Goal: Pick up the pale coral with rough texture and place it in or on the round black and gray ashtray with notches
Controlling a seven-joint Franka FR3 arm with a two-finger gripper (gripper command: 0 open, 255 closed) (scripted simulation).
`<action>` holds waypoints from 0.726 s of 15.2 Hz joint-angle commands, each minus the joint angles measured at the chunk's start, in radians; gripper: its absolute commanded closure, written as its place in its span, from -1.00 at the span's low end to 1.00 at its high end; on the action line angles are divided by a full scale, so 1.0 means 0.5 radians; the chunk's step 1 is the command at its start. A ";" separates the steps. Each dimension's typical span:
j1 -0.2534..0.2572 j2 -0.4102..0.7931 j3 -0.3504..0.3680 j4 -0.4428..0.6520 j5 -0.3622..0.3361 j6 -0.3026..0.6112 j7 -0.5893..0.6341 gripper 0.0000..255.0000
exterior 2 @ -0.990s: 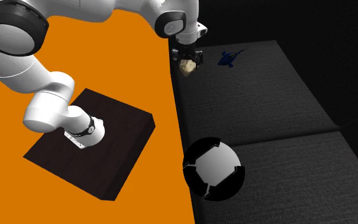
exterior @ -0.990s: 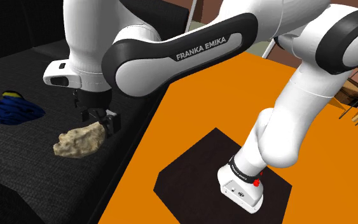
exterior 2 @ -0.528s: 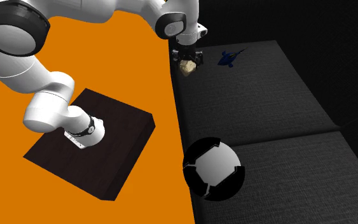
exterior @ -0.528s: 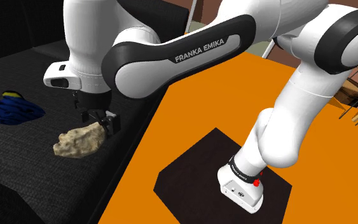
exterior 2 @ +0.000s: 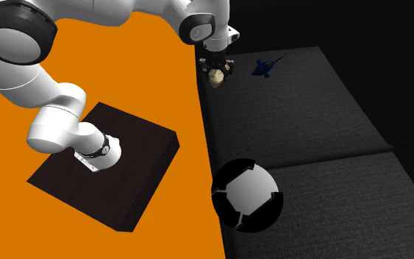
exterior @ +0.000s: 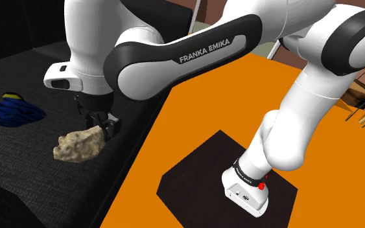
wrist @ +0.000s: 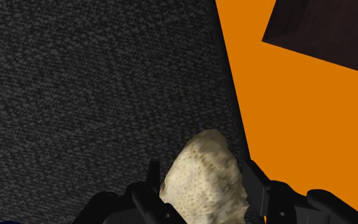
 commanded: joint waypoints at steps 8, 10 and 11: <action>-0.008 -0.049 -0.001 0.101 0.030 -0.148 -0.024 1.00; -0.009 -0.065 -0.001 0.139 0.039 -0.199 -0.031 1.00; -0.010 -0.072 -0.001 0.158 0.043 -0.225 -0.035 1.00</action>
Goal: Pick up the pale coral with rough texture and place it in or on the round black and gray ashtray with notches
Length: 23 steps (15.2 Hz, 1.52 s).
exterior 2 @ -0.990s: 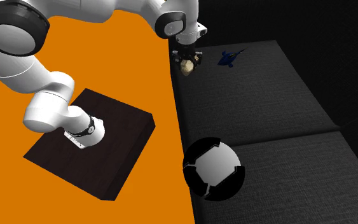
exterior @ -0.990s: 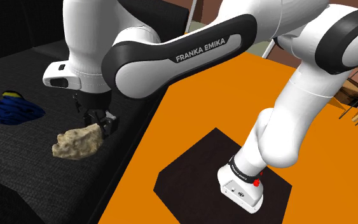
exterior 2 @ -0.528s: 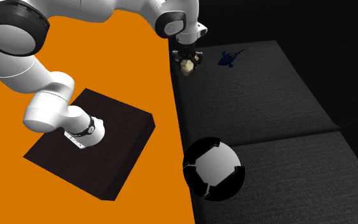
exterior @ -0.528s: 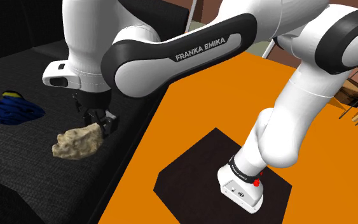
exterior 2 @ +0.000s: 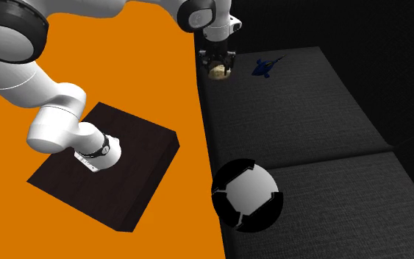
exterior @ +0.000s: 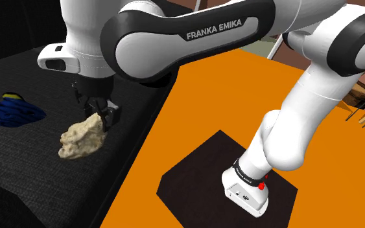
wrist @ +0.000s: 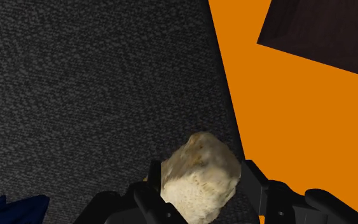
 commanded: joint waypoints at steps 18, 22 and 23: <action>-0.083 -0.138 -0.072 0.272 0.080 -0.391 -0.194 1.00; -0.178 -0.212 -0.176 0.195 0.119 -0.379 -0.402 1.00; -0.202 -0.225 -0.201 0.182 0.126 -0.377 -0.453 1.00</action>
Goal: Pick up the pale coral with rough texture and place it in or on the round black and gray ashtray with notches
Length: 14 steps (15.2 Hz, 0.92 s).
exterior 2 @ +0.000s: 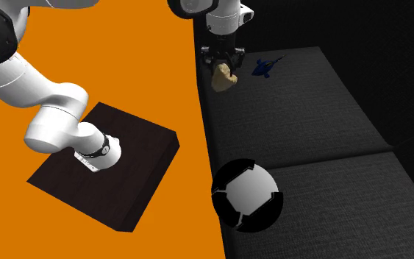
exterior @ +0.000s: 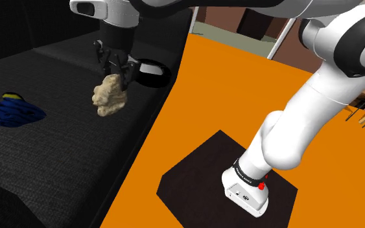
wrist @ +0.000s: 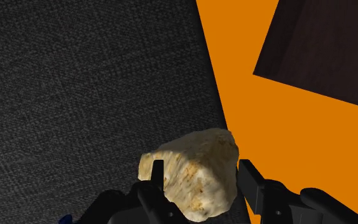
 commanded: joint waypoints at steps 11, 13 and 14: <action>-0.267 -0.014 -0.305 0.005 0.024 -0.016 -0.581 1.00; -0.311 0.012 -0.353 0.037 0.022 -0.024 -0.672 1.00; -0.332 0.027 -0.376 0.057 0.021 -0.028 -0.716 1.00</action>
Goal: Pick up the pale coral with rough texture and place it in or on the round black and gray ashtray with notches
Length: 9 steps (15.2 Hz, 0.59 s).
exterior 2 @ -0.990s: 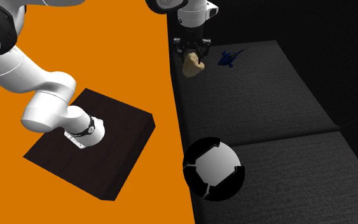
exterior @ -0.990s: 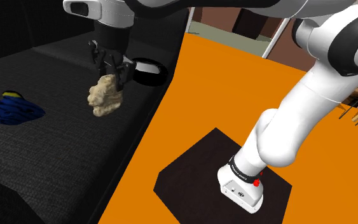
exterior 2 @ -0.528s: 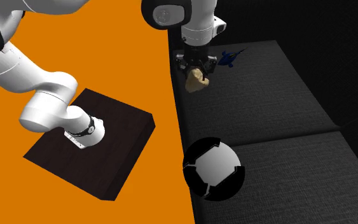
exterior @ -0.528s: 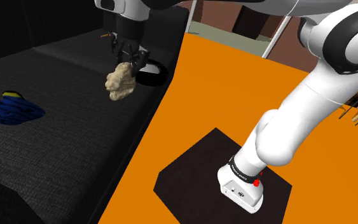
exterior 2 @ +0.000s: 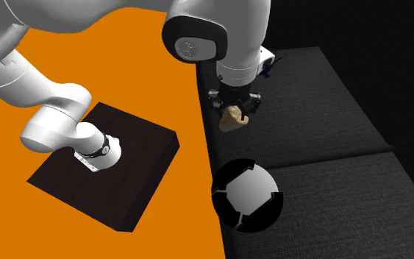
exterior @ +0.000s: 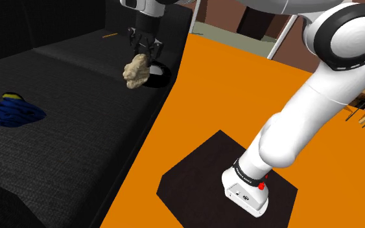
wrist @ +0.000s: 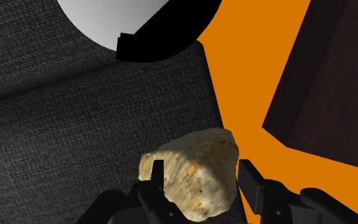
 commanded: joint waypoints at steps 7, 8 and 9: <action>-0.170 0.175 -0.173 0.232 -0.006 -0.060 -0.345 1.00; -0.192 0.206 -0.192 0.272 -0.006 -0.070 -0.386 1.00; -0.214 0.238 -0.211 0.315 -0.005 -0.081 -0.427 1.00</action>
